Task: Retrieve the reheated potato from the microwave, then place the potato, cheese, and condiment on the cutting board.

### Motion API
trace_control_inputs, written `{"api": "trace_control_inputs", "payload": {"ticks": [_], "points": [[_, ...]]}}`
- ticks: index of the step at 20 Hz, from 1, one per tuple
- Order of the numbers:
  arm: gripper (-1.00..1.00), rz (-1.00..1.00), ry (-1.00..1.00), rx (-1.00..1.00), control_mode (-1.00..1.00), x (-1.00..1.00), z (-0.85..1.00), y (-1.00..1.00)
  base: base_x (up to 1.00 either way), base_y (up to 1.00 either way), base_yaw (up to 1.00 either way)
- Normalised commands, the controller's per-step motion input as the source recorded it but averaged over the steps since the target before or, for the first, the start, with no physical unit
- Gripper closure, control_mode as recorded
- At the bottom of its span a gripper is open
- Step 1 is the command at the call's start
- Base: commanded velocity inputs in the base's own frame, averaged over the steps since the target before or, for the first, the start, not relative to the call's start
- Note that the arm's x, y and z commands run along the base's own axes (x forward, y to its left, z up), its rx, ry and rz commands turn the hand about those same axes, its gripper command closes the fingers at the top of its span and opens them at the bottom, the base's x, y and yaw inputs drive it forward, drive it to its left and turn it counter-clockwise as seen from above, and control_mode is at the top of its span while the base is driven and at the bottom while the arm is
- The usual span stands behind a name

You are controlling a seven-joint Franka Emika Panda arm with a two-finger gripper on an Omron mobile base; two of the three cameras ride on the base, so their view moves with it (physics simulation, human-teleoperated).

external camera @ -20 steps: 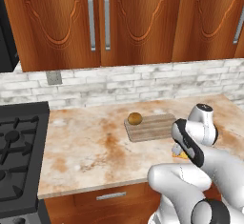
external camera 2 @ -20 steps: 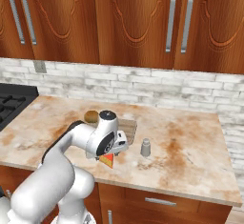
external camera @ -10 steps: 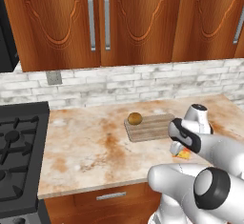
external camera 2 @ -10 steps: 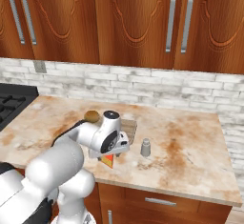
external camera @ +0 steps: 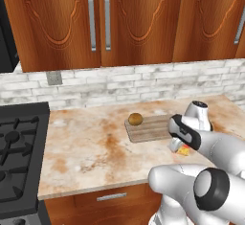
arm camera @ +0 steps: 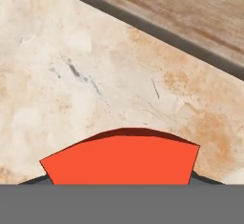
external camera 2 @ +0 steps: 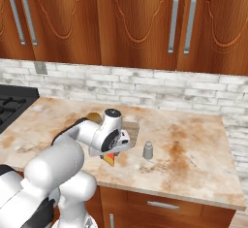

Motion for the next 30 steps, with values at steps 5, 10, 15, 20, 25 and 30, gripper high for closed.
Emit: {"api": "trace_control_inputs", "payload": {"ticks": [5, 10, 15, 20, 25, 30], "points": [[1.00, -0.03, -0.02, 0.00, -1.00, 0.51, 0.16, 0.32, 0.00, 0.00, 0.00], [1.00, 0.00, 0.00, 0.00, -1.00, 0.70, 0.05, 0.06, 0.00, 0.00, 0.00], [1.00, 0.00, 0.00, 0.00, -1.00, 0.56, 0.13, 0.00, 0.00, 0.00, 0.00], [1.00, -0.01, 0.00, 0.00, -1.00, 0.39, 0.05, 0.03, 0.00, 0.00, 0.00], [1.00, -0.01, 0.00, 0.00, -1.00, 0.47, -0.08, 0.05, 0.00, 0.00, 0.00], [1.00, 0.00, 0.00, 0.00, -1.00, 0.40, -0.06, -0.01, 0.00, 0.00, 0.00]]}}
